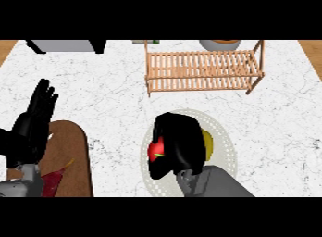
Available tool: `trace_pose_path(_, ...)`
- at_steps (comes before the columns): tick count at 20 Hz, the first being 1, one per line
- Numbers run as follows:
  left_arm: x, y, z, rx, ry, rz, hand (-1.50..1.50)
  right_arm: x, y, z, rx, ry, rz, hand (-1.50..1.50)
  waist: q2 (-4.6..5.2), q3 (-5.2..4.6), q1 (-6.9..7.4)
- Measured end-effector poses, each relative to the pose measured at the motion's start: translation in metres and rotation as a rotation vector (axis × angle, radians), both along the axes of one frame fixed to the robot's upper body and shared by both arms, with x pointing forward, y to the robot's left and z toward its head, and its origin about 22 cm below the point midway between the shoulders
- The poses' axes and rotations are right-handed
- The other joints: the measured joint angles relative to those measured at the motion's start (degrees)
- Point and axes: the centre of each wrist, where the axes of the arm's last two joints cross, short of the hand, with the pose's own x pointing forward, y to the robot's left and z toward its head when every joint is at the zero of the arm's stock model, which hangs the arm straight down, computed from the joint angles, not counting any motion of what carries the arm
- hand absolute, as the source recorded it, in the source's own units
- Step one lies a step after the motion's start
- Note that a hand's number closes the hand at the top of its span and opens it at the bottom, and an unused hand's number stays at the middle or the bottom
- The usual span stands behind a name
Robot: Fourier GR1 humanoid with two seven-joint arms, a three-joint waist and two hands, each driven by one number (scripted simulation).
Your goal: Pick the tomato from the placemat and place it in the tiered shelf
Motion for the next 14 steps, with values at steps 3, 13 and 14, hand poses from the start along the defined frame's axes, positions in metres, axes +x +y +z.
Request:
trace_pose_path(3, 0.003, 0.003, 0.001, 0.000, -0.001, 0.006, 0.00, -0.010, 0.000, 0.035, 0.094, -0.115, -0.038, 1.50, -0.08, -0.01, -0.18)
trace_pose_path(13, -0.003, 0.005, 0.004, -0.001, -0.007, 0.003, 0.00, -0.012, -0.024, 0.109, 0.149, -0.378, -0.202, 1.50, -0.01, -0.02, -0.22)
trace_pose_path(14, -0.002, 0.001, 0.007, 0.001, -0.008, 0.003, 0.00, -0.011, -0.027, 0.111, 0.149, -0.382, -0.212, 1.50, 0.02, -0.01, -0.20)
